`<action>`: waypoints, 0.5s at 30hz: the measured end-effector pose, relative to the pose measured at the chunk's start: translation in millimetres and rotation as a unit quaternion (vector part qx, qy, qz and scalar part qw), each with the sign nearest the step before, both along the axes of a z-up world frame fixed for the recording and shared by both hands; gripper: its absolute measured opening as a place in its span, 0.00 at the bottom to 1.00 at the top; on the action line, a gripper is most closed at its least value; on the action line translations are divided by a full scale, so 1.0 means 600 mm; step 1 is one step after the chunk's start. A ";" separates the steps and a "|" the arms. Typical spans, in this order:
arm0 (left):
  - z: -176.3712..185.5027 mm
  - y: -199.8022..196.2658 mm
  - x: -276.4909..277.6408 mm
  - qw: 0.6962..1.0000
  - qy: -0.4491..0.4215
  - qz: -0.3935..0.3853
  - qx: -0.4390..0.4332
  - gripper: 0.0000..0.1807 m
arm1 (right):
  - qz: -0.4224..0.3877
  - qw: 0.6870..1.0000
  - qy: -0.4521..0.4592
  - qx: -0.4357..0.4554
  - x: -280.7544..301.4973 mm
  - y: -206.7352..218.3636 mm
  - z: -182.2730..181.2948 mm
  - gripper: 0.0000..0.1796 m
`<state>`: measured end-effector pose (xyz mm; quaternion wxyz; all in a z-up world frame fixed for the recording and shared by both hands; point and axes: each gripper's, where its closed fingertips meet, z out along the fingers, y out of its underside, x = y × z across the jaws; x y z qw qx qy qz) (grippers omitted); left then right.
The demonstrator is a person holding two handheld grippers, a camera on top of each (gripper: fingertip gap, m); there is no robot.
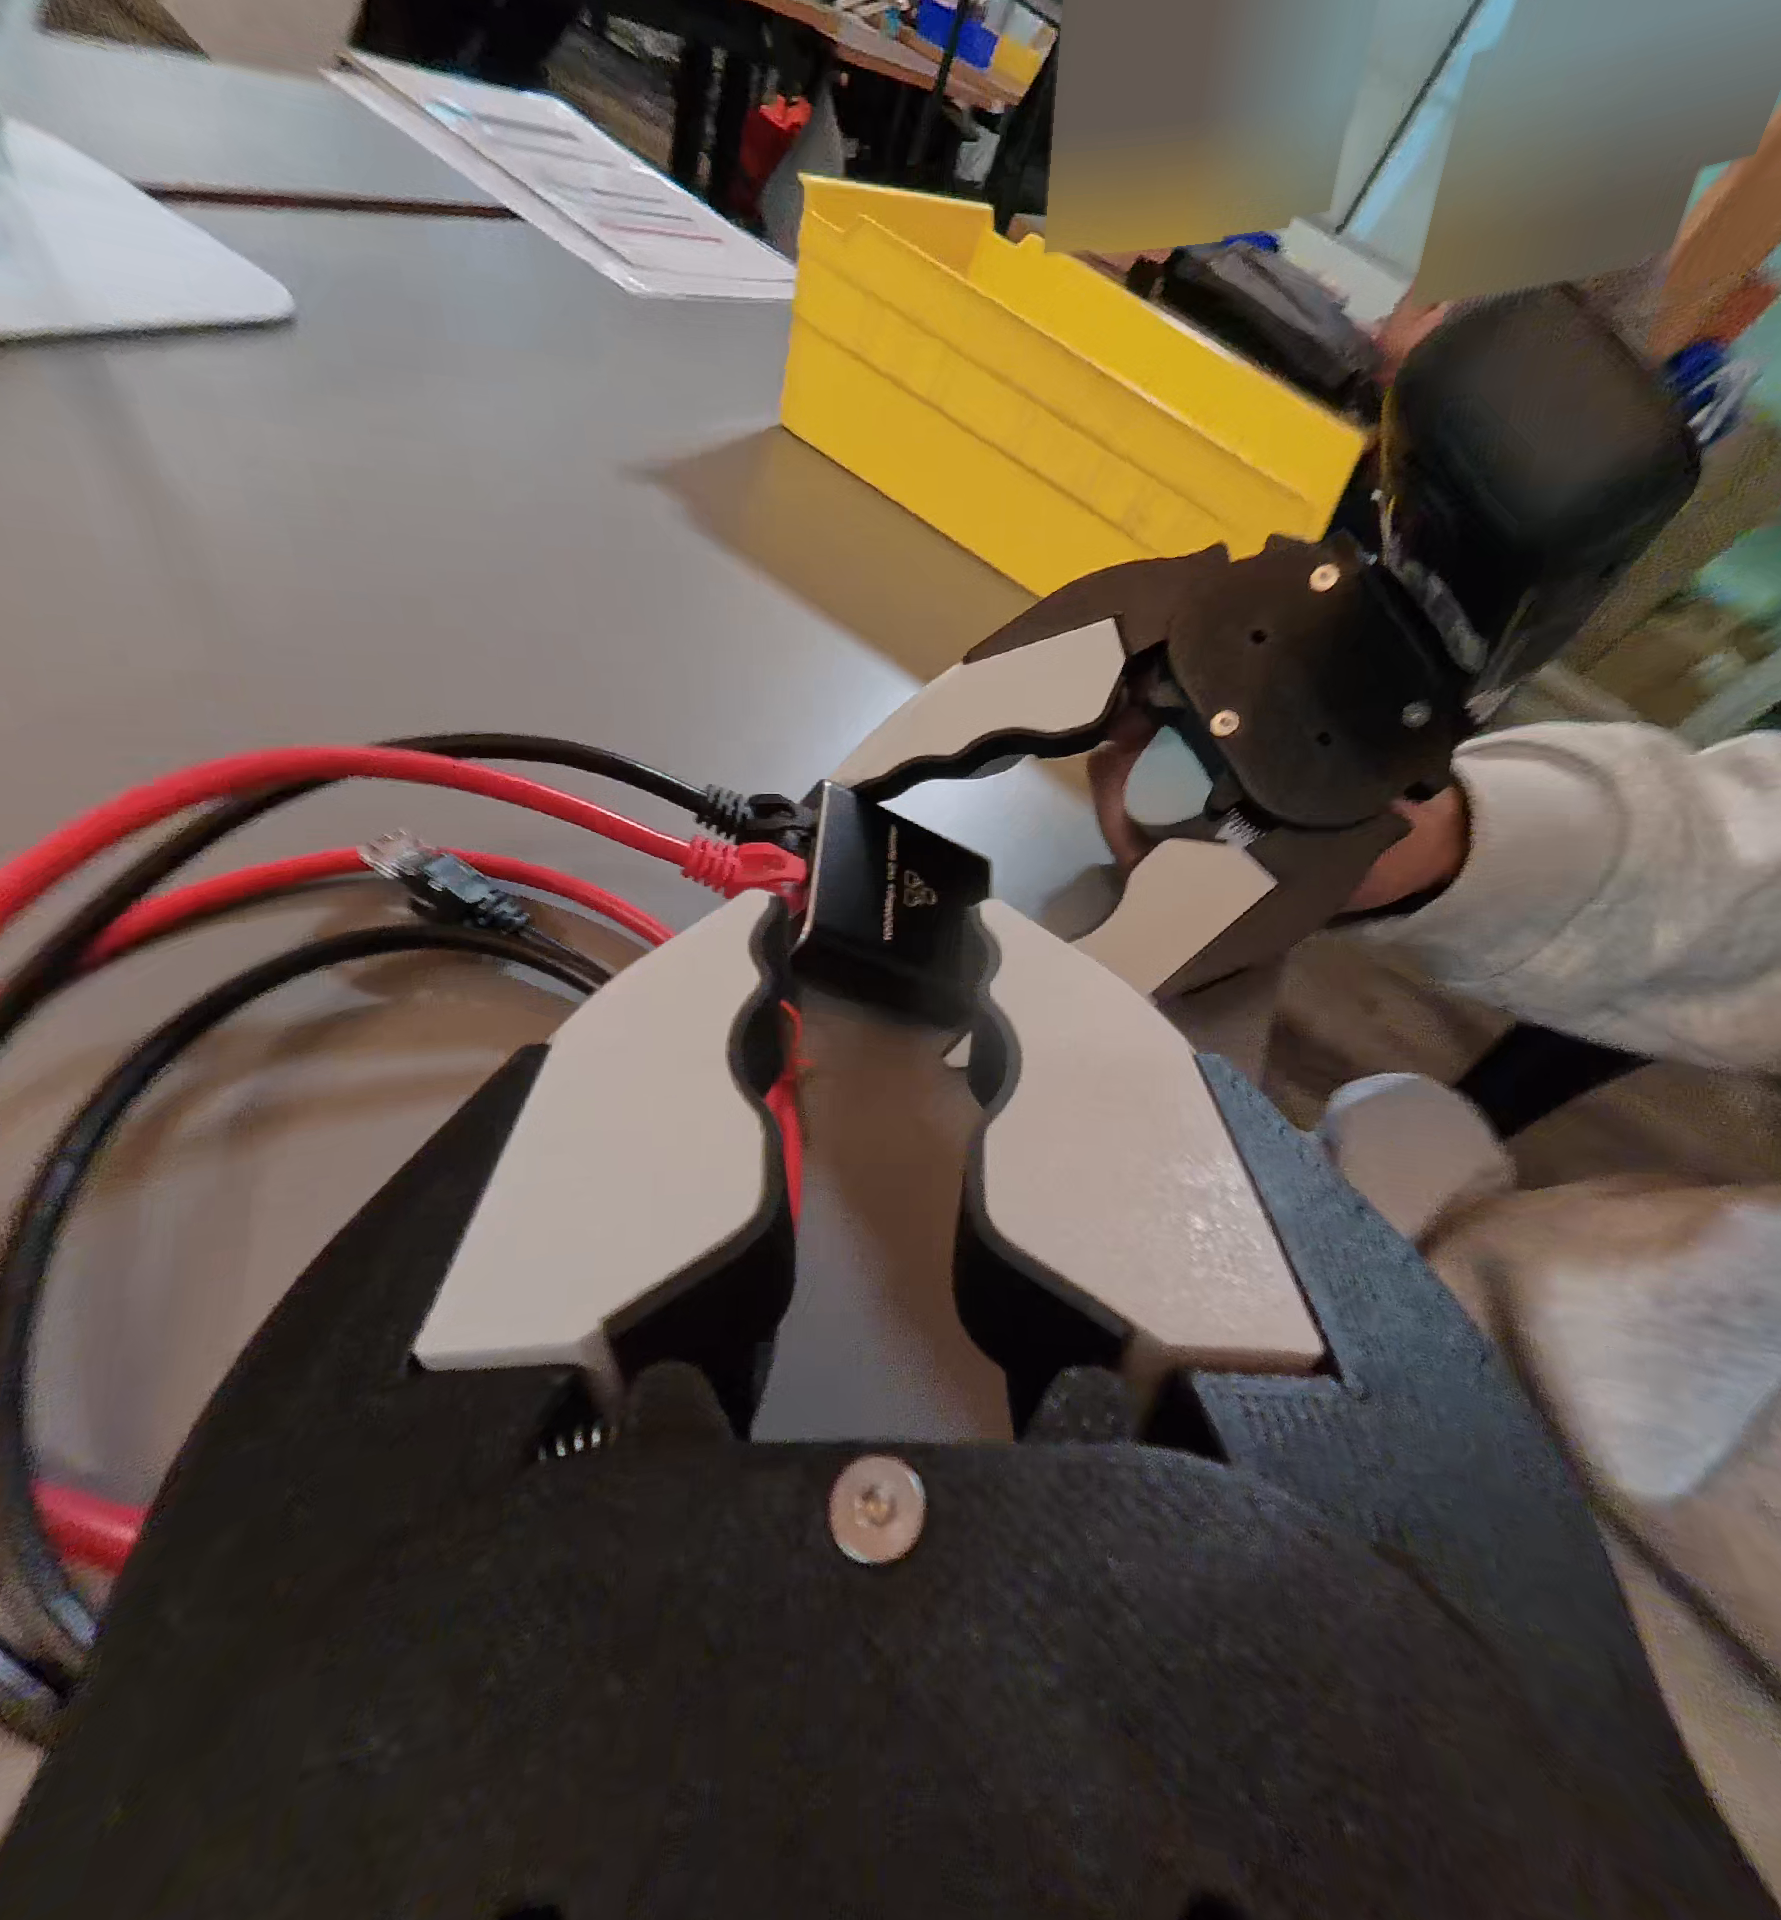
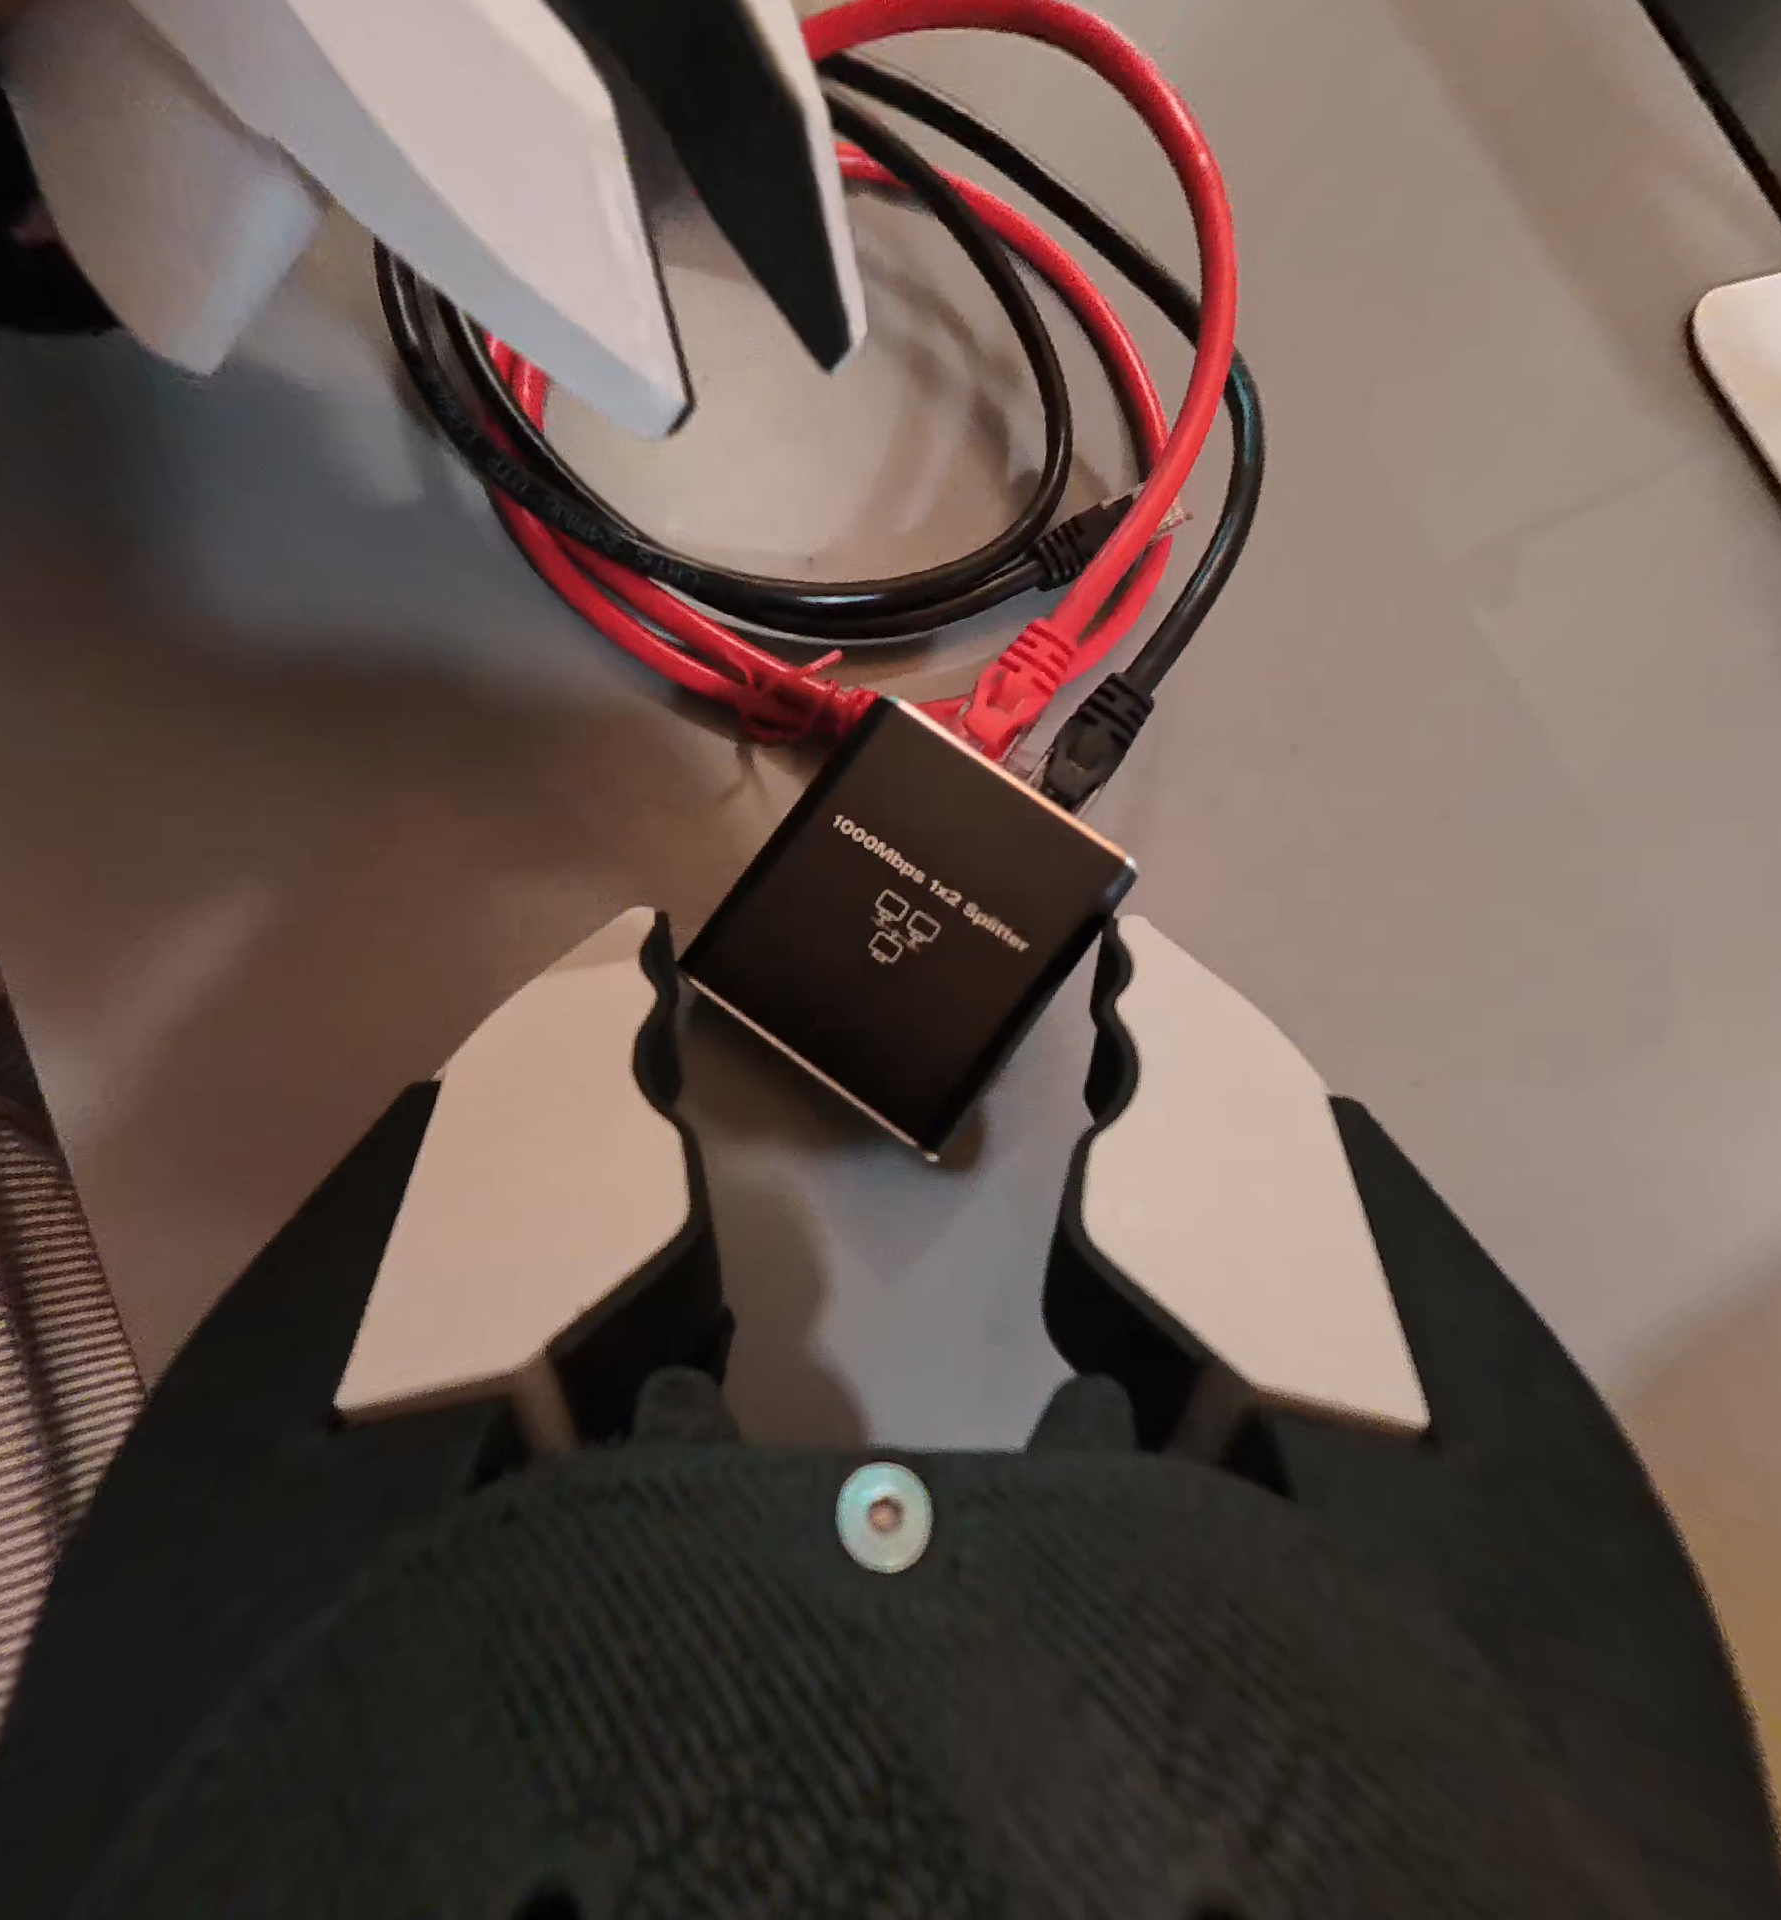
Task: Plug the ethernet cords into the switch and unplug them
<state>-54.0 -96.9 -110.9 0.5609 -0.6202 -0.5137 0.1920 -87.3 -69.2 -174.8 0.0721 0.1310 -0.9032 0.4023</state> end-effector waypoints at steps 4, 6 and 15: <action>-0.001 -0.011 -0.005 0.992 0.031 0.027 -0.122 0.26 | 0.006 0.999 -0.017 -0.039 -0.001 -0.003 0.026 0.42; -0.004 -0.009 -0.006 0.986 0.039 0.028 -0.162 0.27 | 0.008 0.998 -0.026 -0.063 -0.001 -0.003 0.042 0.41; -0.024 -0.020 -0.014 0.968 0.034 0.044 -0.244 0.39 | 0.026 0.991 -0.076 -0.109 0.012 -0.002 0.071 0.41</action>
